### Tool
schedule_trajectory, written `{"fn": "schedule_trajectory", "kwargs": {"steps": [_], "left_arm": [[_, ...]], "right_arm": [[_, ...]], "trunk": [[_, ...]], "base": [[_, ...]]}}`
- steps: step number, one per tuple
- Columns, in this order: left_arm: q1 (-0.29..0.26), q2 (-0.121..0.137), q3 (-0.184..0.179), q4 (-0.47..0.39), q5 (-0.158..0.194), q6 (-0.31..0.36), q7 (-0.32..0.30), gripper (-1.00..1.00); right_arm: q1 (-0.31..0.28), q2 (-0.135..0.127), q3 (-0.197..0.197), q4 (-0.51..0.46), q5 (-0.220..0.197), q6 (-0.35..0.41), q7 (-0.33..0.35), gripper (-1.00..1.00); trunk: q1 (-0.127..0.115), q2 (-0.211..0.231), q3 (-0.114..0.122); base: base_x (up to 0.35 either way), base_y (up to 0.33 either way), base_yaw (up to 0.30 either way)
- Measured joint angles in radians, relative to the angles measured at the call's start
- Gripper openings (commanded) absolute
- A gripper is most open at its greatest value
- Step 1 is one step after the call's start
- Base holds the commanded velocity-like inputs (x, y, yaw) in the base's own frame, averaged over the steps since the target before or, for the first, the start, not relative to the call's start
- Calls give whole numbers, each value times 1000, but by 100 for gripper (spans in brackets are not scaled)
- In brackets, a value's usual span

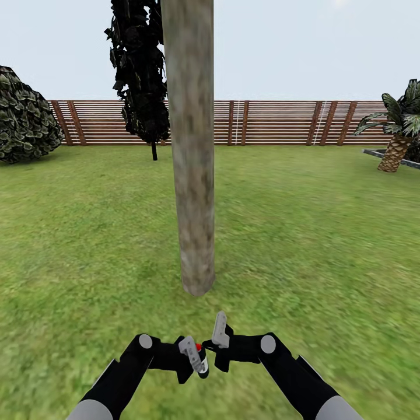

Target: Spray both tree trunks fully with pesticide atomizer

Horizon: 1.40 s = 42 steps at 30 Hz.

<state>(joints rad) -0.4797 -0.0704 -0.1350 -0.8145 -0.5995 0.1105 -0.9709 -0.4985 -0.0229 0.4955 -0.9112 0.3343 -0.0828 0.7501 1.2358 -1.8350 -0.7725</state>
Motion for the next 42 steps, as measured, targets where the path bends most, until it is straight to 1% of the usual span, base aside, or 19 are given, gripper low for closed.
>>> {"fn": "schedule_trajectory", "kwargs": {"steps": [26, 32, 42], "left_arm": [[0, -2, 0, -2, 0, 0, -7, -100], [0, 0, -2, -3, 40, -1, -10, -100], [0, 0, -3, -2, 45, -3, -11, -100]], "right_arm": [[0, 0, 0, 0, -1, 0, 0, -100], [0, 0, 0, 0, -1, 0, 0, -100], [0, 0, 0, 0, -1, 0, 0, -100]], "trunk": [[0, 0, 0], [0, 0, 0], [0, 0, 0]], "base": [[0, 0, 0], [0, 0, 0], [0, 0, 0]]}}
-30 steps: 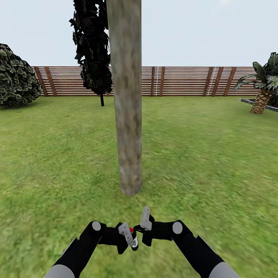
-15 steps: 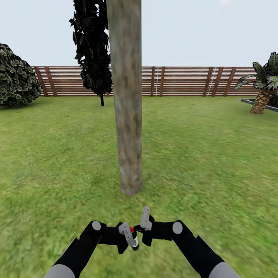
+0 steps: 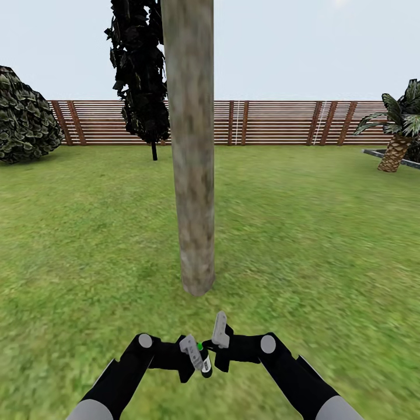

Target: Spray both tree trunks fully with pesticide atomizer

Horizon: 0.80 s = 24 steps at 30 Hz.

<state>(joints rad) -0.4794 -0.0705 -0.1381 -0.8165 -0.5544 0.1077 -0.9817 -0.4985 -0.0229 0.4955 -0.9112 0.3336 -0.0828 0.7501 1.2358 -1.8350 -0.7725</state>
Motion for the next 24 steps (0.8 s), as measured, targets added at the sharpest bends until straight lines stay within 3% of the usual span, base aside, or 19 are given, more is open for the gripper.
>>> {"fn": "schedule_trajectory", "kwargs": {"steps": [6, 10, 13, 19, 21, 24], "left_arm": [[1, 5, -2, 13, -9, 0, 7, -100], [1, 25, 0, 29, -17, 1, 9, -100], [2, 84, 3, 31, -31, 1, 10, -100], [1, 172, 13, 32, -27, 3, 11, -100], [1, 203, 53, 32, -27, 8, 12, -100], [0, 230, 155, 31, -31, 14, 13, -100]], "right_arm": [[0, 0, 0, 0, 0, 0, 0, -100], [0, 0, 0, 0, 1, 0, 0, -100], [0, 0, -1, 0, 1, 0, 0, -100], [0, 0, -2, 0, 1, 0, 0, -100], [0, 0, -3, 0, 1, 0, 0, -100], [0, 0, -4, 0, 0, -1, -1, -100]], "trunk": [[0, 0, 0], [0, 0, 0], [0, 0, 0], [0, 0, 0], [0, 0, 0], [0, 0, 0]], "base": [[0, 0, 0], [0, 0, 0], [0, 0, 0], [0, 0, 0], [0, 0, 0], [0, 0, 0]]}}
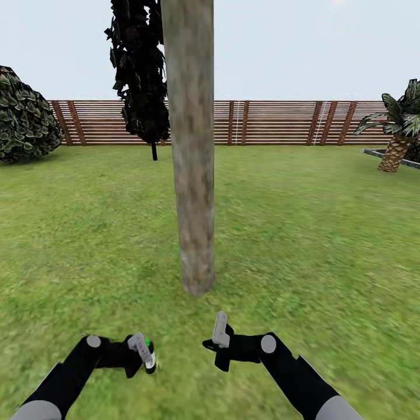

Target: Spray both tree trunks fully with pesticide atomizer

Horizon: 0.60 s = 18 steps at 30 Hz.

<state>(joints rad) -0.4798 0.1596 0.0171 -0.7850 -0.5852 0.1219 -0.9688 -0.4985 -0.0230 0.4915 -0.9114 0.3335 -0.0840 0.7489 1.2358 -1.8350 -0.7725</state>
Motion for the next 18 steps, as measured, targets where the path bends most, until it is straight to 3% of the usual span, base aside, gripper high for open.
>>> {"fn": "schedule_trajectory", "kwargs": {"steps": [2, 4, 5, 7, 9, 10, 11, 12, 13, 15, 17, 18], "left_arm": [[0, 19, 71, 0, -2, 2, 6, -100], [2, 32, 146, 0, -2, 4, 39, -100], [4, 35, 177, 0, -2, 6, 64, -100], [5, 34, 261, 4, 1, 16, 128, -100], [6, 30, 320, 10, 4, 27, 160, -100], [8, 26, 342, 12, 7, 32, 171, -100], [10, 21, 353, 13, 8, 33, 177, -100], [11, 18, 356, 14, 9, 32, 178, -100], [12, 11, 361, 14, 10, 31, 181, -100], [13, 6, 365, 15, 11, 31, 182, -100], [14, 3, 369, 15, 12, 34, 183, -100], [13, 1, 370, 16, 12, 35, 186, -100]], "right_arm": [[0, 0, -2, -3, -4, 0, -3, -100], [0, 3, -31, -7, -14, 2, -10, -100], [0, 5, -70, -7, -17, 2, -15, 100], [0, 9, -204, 4, -21, 2, -27, 100], [0, 9, -324, 36, -22, 2, -29, 100], [0, 5, -411, 70, -22, 1, -31, 100], [1, -1, -506, 105, -22, 1, -32, 100], [1, -6, -544, 118, -22, 0, -32, 100], [1, -26, -648, 150, -21, 0, -32, 100], [1, -71, -793, 185, -20, 0, -31, 100], [1, -115, -917, 221, -18, -1, -32, 100], [2, -130, -951, 236, -17, -2, -35, 100]], "trunk": [[0, 0, 0], [0, 0, 0], [0, 0, 0], [0, 0, 0], [0, 0, 0], [0, 0, 0], [0, 0, 0], [0, 0, 0], [0, 0, 0], [0, 0, 0], [0, 0, 0], [0, 0, 0]], "base": [[0, 0, 0], [0, 0, 0], [0, 0, 0], [0, 0, 0], [0, 0, 0], [0, 0, 0], [0, 0, 0], [0, 0, 0], [0, 0, 0], [0, 0, 0], [0, 0, 0], [0, 0, 0]]}}
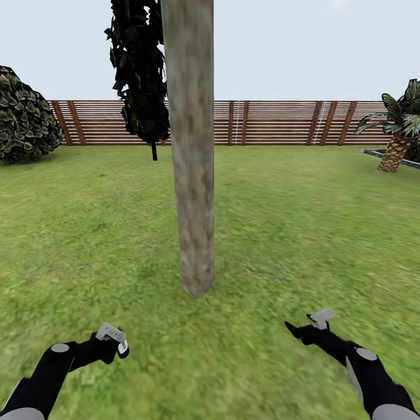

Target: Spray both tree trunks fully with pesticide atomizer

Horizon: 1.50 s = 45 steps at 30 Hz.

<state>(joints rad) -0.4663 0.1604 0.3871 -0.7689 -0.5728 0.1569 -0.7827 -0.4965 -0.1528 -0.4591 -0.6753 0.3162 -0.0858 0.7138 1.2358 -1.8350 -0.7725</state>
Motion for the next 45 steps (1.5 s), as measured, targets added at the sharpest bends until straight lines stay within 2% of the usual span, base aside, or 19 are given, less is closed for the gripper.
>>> {"fn": "schedule_trajectory", "kwargs": {"steps": [1, 3, 5, 6, 8, 11, 15, 21, 25, 28, 29, 35, 37, 40, 43, 45], "left_arm": [[-1, -10, 7, 10, 2, 3, 25, -100], [-6, -34, 22, 25, 19, 12, 99, -100], [-8, -62, 31, 33, 50, 36, 190, -100], [-8, -83, 29, 36, 68, 55, 250, -100], [-9, -113, 26, 39, 81, 70, 315, -100], [-10, -166, 25, 41, 89, 77, 391, -100], [-9, -193, 25, 42, 91, 74, 421, -100], [-10, -206, 28, 41, 94, 78, 443, -100], [-14, -214, 31, 40, 94, 86, 498, -100], [-18, -221, 29, 39, 93, 132, 522, -100], [-27, -227, 27, 39, 94, 171, 528, -100], [-85, -251, 23, 41, 93, 257, 533, -100], [-95, -258, 23, 41, 91, 301, 532, -100], [-99, -265, 21, 40, 89, 330, 531, -100], [-109, -268, -7, 39, 89, 372, 532, -100], [-127, -267, -33, 40, 89, 431, 532, -100]], "right_arm": [[1, -25, -46, 46, 2, -1, -29, 100], [11, -47, -71, 121, 1, -12, -103, 100], [34, -57, -82, 202, 0, -54, -204, 100], [57, -60, -86, 257, -1, -113, -283, 100], [93, -62, -88, 330, -3, -213, -392, 100], [124, -61, -88, 418, -3, -361, -485, 100], [131, -55, -87, 451, -3, -402, -504, 100], [133, -53, -87, 464, -3, -409, -509, 100], [133, -53, -88, 477, -4, -410, -509, 100], [133, -53, -88, 483, -6, -410, -510, 100], [133, -53, -89, 484, -6, -410, -511, 100], [133, -55, -91, 485, -8, -410, -513, 100], [133, -56, -91, 485, -8, -410, -513, 100], [133, -56, -91, 485, -7, -410, -513, 100], [133, -56, -91, 485, -7, -410, -513, 100], [133, -56, -91, 485, -7, -410, -513, 100]], "trunk": [[0, 0, 0], [0, 0, 0], [0, 0, 0], [0, 0, 0], [0, 0, 0], [0, 0, 0], [0, 0, 0], [0, 0, 0], [0, 0, 0], [0, 0, 0], [0, 0, 0], [0, 0, 0], [0, 0, 0], [0, 0, 0], [0, 0, 0], [0, 0, 0]], "base": [[0, 0, 0], [0, 0, 0], [0, 0, 0], [0, 0, 0], [0, 0, 0], [0, 0, 0], [0, 0, 0], [64, 0, 0], [291, 0, 0], [328, 0, 0], [334, 0, -6], [313, 0, -207], [91, 0, -293], [34, 0, -297], [7, 0, -249], [2, 0, -67]]}}
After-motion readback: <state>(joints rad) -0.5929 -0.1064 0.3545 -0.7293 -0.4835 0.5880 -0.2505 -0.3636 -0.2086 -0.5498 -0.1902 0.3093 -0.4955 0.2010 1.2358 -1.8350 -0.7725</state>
